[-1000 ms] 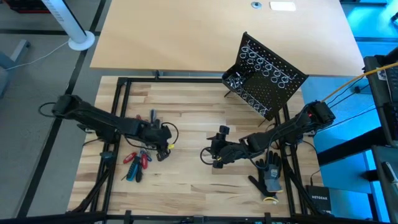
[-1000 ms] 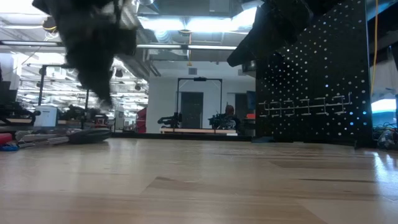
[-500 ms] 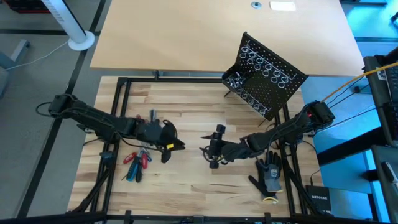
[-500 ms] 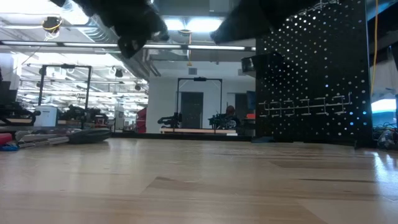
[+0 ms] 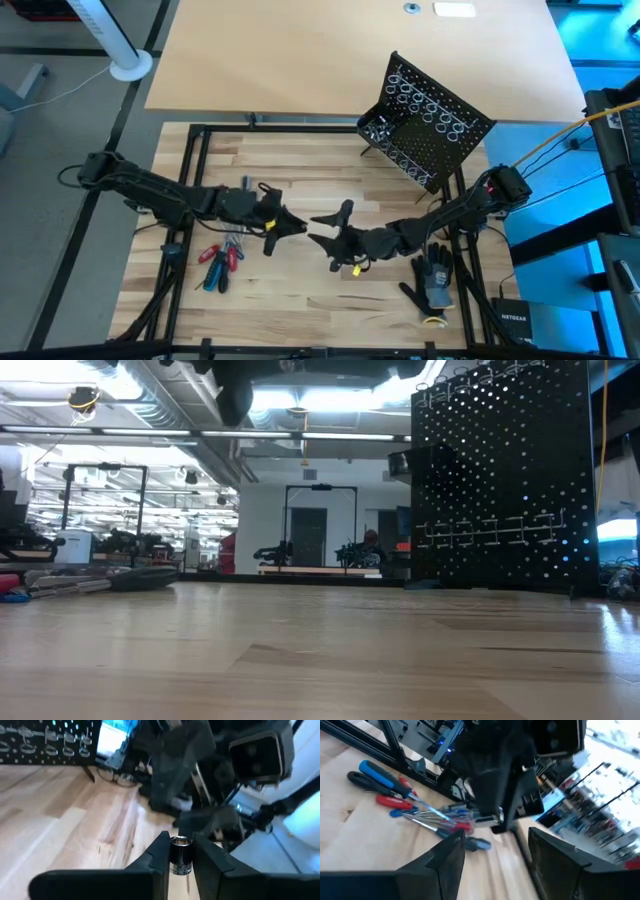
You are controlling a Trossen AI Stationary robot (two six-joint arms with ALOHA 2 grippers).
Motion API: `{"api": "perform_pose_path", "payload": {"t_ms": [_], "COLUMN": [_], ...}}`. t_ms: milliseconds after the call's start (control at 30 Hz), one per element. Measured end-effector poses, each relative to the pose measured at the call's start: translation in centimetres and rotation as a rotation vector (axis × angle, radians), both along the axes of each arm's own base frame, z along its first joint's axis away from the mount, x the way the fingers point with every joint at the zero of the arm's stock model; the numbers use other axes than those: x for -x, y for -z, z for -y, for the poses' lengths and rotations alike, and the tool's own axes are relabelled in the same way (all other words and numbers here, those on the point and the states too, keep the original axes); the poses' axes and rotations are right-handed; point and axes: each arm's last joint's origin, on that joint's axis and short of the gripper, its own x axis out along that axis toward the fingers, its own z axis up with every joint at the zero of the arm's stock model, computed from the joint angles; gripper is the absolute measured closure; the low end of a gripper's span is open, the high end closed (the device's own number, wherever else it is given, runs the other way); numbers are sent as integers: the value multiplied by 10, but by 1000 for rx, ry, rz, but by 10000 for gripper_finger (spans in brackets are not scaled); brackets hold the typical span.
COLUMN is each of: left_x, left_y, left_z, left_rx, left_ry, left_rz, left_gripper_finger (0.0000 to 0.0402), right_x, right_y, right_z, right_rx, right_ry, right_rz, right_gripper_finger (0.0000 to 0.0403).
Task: Hang tools onto peg board
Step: Put the socket into the black pegboard bin
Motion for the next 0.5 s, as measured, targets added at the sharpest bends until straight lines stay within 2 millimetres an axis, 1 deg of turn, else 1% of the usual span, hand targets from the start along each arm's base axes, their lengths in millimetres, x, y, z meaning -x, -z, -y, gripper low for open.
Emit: {"api": "perform_pose_path", "payload": {"t_ms": [133,300,400,500], "left_x": [-1,-2,-2,-2], "left_y": [-5,-6,-7,-7], "left_z": [-2,-2,-2,-2], "left_rx": [28,53,53,54], "left_ry": [-11,-15,-16,-16], "left_rz": [47,63,65,74], "left_gripper_finger": [356,356,356,356], "right_x": [0,-1,-2,-4], "right_y": [-2,-8,-12,-12], "right_z": [0,0,2,6], "right_rx": [38,82,100,106], "right_ry": [-12,-16,-21,-33], "right_rz": [5,45,79,76], "right_gripper_finger": [187,187,187,187]}}
